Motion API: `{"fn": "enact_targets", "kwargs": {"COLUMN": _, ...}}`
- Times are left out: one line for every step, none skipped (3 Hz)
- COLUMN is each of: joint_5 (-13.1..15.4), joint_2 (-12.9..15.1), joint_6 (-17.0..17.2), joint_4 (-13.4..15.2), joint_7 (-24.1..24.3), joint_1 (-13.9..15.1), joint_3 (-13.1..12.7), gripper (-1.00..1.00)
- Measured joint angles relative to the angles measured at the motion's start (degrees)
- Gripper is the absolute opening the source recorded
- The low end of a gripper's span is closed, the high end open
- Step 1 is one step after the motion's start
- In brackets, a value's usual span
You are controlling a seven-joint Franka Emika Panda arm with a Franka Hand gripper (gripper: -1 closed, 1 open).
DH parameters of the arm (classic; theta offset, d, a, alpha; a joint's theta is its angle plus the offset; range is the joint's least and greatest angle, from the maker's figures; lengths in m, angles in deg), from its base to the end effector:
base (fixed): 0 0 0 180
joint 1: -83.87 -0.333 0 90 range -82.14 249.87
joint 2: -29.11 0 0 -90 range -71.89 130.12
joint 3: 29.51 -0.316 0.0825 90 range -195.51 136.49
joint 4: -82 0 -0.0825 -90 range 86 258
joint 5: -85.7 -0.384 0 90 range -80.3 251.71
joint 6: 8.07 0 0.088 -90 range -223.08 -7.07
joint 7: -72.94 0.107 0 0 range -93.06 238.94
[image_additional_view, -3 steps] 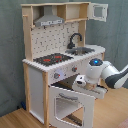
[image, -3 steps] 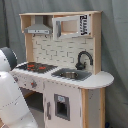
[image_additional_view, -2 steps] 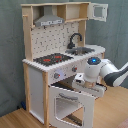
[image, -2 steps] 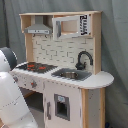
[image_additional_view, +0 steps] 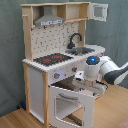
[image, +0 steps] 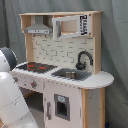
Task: Play with the kitchen
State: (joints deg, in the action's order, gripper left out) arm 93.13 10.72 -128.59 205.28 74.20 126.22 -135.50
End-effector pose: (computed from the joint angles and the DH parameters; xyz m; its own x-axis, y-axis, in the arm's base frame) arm 0.2321 0.4824 0.3489 0.4272 0.8921 -0.1468 0.8504 -0.3413 0.4005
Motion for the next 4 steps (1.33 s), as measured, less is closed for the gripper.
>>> {"fn": "enact_targets", "kwargs": {"joint_5": 2.6, "joint_2": 0.0, "joint_6": 3.8, "joint_4": -1.1, "joint_7": 3.4, "joint_1": -0.7, "joint_3": -0.2, "gripper": 1.00}}
{"fn": "enact_targets", "kwargs": {"joint_5": 7.2, "joint_2": 0.0, "joint_6": 7.8, "joint_4": -1.5, "joint_7": 5.3, "joint_1": -0.9, "joint_3": -0.1, "gripper": 1.00}}
{"fn": "enact_targets", "kwargs": {"joint_5": 10.9, "joint_2": 0.0, "joint_6": 12.7, "joint_4": -3.0, "joint_7": 5.3, "joint_1": -0.9, "joint_3": 0.0, "gripper": 1.00}}
{"fn": "enact_targets", "kwargs": {"joint_5": 14.5, "joint_2": 0.0, "joint_6": 17.8, "joint_4": -4.9, "joint_7": 5.0, "joint_1": -1.0, "joint_3": 0.0, "gripper": 1.00}}
